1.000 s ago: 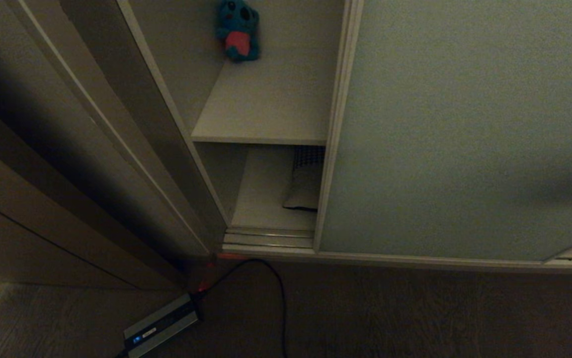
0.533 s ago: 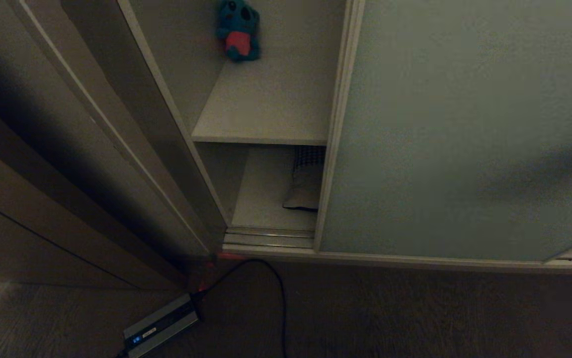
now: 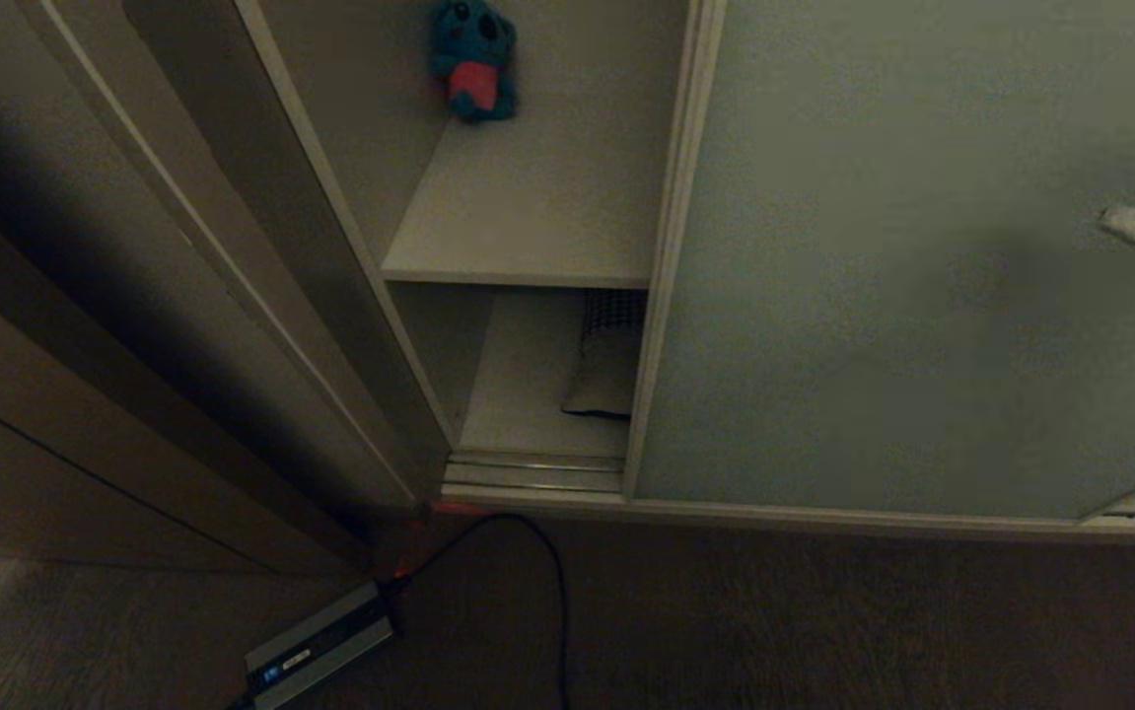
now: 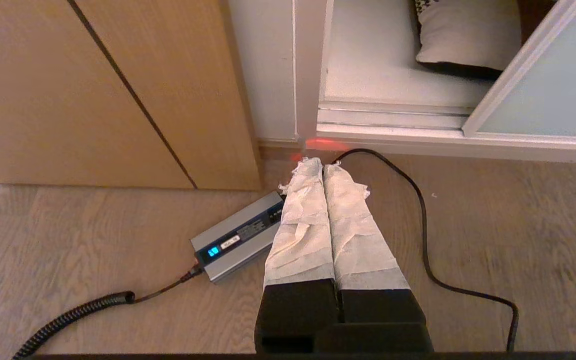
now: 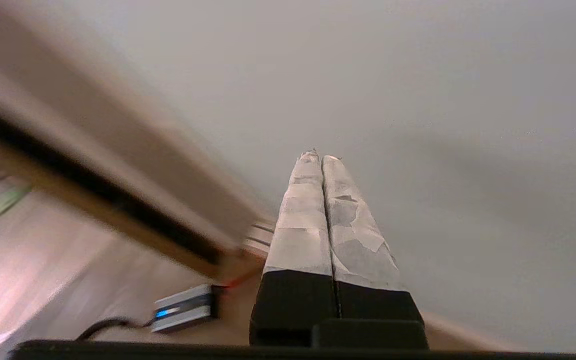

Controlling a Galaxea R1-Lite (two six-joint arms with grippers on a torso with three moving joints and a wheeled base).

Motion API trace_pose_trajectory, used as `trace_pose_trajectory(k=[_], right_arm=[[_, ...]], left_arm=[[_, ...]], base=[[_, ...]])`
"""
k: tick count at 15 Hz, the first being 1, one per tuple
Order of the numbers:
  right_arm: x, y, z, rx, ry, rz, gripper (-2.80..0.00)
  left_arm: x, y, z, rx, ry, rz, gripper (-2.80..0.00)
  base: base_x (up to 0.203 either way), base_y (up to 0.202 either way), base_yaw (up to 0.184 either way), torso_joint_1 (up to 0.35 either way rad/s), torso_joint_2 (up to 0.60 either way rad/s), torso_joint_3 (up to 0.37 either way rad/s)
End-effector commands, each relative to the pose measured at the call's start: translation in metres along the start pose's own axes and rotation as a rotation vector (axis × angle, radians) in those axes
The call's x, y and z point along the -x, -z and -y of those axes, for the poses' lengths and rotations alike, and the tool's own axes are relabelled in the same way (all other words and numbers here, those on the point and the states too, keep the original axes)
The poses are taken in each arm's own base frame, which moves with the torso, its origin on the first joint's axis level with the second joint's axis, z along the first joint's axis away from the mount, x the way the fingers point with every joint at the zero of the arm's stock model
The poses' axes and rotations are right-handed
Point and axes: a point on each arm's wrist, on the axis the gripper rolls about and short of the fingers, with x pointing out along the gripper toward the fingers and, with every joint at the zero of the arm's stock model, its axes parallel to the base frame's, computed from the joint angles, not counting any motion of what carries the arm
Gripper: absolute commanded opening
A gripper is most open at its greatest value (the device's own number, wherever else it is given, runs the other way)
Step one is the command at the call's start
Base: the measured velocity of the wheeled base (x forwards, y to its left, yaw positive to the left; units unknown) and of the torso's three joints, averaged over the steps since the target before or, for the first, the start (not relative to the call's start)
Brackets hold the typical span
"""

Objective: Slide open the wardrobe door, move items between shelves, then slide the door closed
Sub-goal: Close the door

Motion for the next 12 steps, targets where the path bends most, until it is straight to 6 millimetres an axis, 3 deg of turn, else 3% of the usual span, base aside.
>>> trace_pose_trajectory(k=[1, 6, 10, 12], right_arm=[[0.013, -0.016, -0.04, 0.057, -0.113, 0.052, -2.8], [0.008, -0.019, -0.082, 0.076, -0.279, -0.094, -2.8], [-0.023, -0.03, -0.108, 0.057, -0.272, -0.1, -2.8], [-0.048, -0.028, -0.123, 0.085, -0.237, -0.092, -2.8]], left_arm=[[0.0, 0.0, 0.0, 0.0, 0.0, 0.002, -2.8], [0.0, 0.0, 0.0, 0.0, 0.0, 0.003, -2.8], [0.0, 0.0, 0.0, 0.0, 0.0, 0.003, -2.8], [0.0, 0.0, 0.0, 0.0, 0.0, 0.002, -2.8]], base=[[0.0, 0.0, 0.0, 0.0, 0.0, 0.0], [0.0, 0.0, 0.0, 0.0, 0.0, 0.0], [0.0, 0.0, 0.0, 0.0, 0.0, 0.0], [0.0, 0.0, 0.0, 0.0, 0.0, 0.0]])
